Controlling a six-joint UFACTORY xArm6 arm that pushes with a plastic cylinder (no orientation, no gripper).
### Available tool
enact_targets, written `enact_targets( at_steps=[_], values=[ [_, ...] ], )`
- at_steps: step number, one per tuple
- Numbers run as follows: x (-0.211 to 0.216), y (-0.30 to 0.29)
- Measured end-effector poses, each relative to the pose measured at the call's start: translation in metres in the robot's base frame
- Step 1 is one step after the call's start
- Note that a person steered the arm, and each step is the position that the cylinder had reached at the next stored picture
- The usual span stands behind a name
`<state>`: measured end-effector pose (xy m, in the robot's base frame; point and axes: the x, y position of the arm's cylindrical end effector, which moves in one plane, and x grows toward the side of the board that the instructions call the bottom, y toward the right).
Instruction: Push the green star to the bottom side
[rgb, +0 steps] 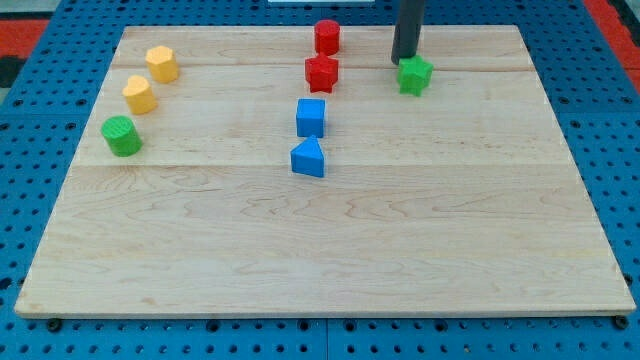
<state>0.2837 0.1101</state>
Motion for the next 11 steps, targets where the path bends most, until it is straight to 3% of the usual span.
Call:
enact_targets(
  at_steps=[1,3,4,7,8,10,11],
  values=[
    [0.046,0.002],
    [0.060,0.082],
    [0.092,0.086],
    [0.062,0.012],
    [0.097,-0.006],
    [0.118,0.068],
    [0.148,0.069]
  ],
)
